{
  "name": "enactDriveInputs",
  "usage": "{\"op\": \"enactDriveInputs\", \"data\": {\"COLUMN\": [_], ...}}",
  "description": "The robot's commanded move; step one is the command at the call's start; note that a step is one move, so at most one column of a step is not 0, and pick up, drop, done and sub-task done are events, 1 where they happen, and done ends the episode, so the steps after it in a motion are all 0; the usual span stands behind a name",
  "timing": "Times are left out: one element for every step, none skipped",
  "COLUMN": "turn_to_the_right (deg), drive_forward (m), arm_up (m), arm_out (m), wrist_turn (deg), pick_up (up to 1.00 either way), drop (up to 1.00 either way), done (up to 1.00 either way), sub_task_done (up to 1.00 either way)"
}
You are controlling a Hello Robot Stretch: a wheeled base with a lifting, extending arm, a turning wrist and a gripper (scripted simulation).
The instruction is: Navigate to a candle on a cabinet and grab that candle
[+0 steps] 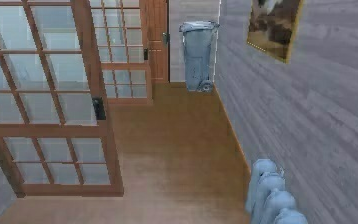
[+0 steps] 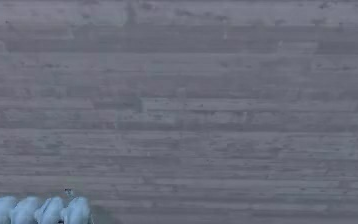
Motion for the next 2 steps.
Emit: {"op": "enactDriveInputs", "data": {"turn_to_the_right": [0.0,0.0], "drive_forward": [1.0,1.0], "arm_up": [0.0,0.0], "arm_out": [0.0,0.0], "wrist_turn": [0.0,0.0], "pick_up": [0.0,0.0], "drop": [0.0,0.0], "done": [0.0,0.0], "sub_task_done": [0.0,0.0]}}
